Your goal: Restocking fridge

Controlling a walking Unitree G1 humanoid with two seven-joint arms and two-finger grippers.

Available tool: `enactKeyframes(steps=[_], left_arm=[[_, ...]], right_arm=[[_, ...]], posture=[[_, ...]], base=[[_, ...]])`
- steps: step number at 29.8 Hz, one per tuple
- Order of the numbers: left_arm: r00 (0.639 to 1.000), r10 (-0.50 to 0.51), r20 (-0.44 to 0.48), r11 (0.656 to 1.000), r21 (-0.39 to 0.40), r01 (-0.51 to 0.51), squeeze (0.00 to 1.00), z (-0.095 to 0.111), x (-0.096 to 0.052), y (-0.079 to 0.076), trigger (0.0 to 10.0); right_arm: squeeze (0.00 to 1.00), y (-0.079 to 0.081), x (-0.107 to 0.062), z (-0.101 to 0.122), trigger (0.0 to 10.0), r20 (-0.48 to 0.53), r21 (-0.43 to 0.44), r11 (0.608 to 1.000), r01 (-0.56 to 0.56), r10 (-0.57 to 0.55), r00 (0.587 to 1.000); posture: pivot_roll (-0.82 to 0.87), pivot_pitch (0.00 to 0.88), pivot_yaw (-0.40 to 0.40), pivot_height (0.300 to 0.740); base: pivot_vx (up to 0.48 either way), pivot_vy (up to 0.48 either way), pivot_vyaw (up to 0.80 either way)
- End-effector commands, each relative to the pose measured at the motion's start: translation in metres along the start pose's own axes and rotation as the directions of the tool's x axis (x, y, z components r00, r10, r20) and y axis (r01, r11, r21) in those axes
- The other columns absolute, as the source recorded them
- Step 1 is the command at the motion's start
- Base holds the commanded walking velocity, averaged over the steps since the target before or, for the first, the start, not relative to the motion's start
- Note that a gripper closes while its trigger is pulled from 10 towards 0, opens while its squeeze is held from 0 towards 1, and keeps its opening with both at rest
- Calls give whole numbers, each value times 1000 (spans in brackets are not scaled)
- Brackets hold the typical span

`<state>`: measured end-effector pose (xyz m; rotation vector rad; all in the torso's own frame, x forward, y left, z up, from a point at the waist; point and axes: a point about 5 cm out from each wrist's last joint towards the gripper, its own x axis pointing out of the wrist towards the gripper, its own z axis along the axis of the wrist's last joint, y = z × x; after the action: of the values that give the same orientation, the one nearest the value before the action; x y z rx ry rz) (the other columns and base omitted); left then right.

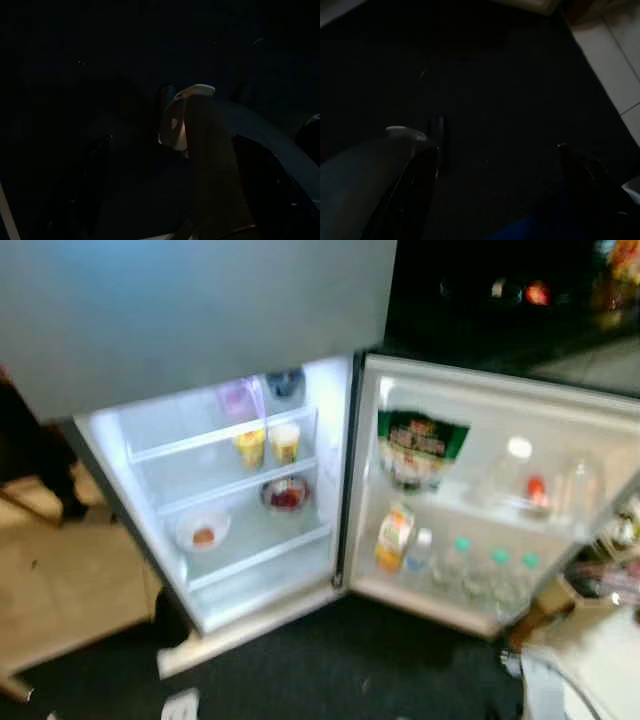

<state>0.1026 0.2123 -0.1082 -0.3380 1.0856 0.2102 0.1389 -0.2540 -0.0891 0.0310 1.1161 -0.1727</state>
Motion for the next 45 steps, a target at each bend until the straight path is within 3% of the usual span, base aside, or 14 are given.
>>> enactKeyframes(steps=[1, 17, 19, 23, 27, 45], left_arm=[[1000, 5, -5, 1000, 15, -5, 0, -3, -1, 2, 10000], [1000, 1, 4, 1000, 17, -1, 0, 0, -2, 6, 10000], [1000, -2, 5, 1000, -13, 2, 0, -1, -2, 5, 10000], [1000, -19, -7, 1000, 23, 19, 0, 1, -1, 2, 10000], [1000, -22, 19, 1000, 5, 22, 0, 7, 0, 1, 10000], [999, -43, -7, 999, 11, 43, 0, -3, 0, -3, 10000]], right_arm=[[0, 0, 0, 3, 10000, 10, -1, 1000, 2, -2, 1000], [0, 1, 0, 3, 10000, 12, -19, 1000, -10, 11, 1000], [0, 0, 0, 4, 10000, 14, 9, 1000, -4, 4, 1000], [0, 1, 0, 7, 10000, -1, -98, 995, -29, 29, 1000], [0, -3, 1, 25, 10000, 71, -4, 1000, -4, 4, 997], [0, -1, 0, 14, 10000, 44, -45, 999, -11, 13, 999]], posture=[[-40, 0, 0, 740], [-37, 0, -6, 740], [-27, 0, -26, 740], [-55, 0, -5, 740], [-50, 0, -3, 740], [-46, 0, -7, 740]], base=[[0, 0, 0], [0, 0, -300], [0, -360, 0], [0, -480, 0], [0, -480, 0], [0, -480, 0]])
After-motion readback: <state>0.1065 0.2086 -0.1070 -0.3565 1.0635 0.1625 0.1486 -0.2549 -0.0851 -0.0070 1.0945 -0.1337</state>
